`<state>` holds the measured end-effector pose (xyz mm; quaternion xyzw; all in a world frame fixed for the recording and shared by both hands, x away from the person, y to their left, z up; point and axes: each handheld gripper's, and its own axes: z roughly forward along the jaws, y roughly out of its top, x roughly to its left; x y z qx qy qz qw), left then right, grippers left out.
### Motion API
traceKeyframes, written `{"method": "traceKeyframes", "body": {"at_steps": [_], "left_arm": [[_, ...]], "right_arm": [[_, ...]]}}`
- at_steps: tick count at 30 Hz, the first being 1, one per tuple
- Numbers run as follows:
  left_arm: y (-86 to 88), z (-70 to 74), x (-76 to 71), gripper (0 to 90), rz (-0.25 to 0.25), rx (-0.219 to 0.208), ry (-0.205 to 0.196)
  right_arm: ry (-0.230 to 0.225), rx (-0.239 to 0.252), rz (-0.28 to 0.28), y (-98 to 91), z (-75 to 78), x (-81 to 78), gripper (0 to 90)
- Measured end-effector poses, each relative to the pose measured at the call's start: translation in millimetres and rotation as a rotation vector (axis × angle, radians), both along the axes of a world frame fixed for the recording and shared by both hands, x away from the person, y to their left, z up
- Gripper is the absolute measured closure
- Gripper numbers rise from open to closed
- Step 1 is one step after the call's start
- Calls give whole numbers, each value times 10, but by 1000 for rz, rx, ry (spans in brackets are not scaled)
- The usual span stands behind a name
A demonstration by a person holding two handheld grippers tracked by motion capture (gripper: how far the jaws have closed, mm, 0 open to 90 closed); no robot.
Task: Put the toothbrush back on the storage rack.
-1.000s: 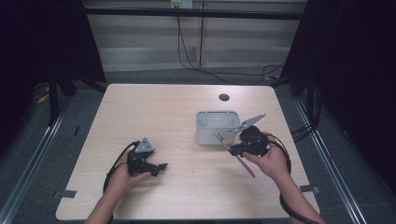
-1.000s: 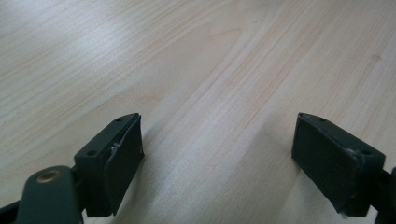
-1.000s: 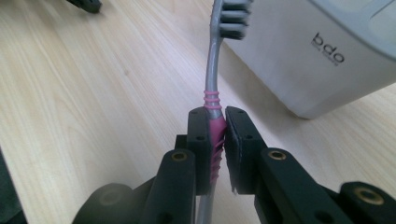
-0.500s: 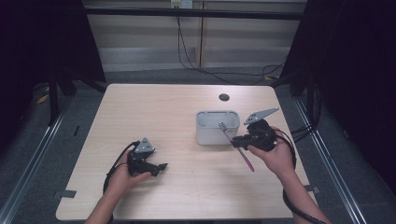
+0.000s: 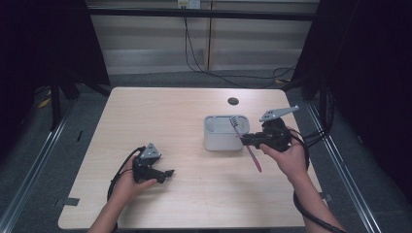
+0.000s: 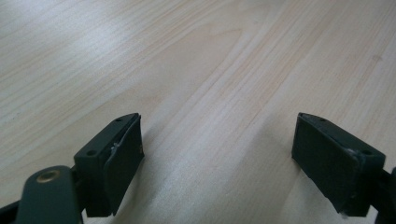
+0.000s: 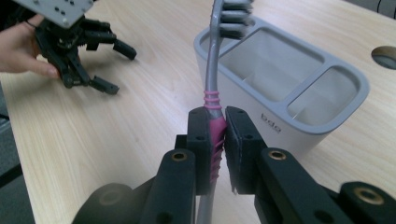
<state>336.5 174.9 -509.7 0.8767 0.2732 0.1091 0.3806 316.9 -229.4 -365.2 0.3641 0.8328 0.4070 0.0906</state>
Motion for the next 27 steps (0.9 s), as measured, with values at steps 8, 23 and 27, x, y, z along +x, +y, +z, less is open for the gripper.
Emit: {"method": "traceKeyframes", "body": {"at_steps": [8, 23, 27], "left_arm": [[-1, 0, -1, 161, 1, -1, 2], [-1, 0, 0, 160, 0, 0, 0], [-1, -1, 0, 160, 1, -1, -2]], "right_arm": [[-37, 63, -39, -70, 88, 46, 809], [-78, 137, -92, -136, 135, 163, 809], [-87, 147, -109, -156, 141, 192, 809]]}}
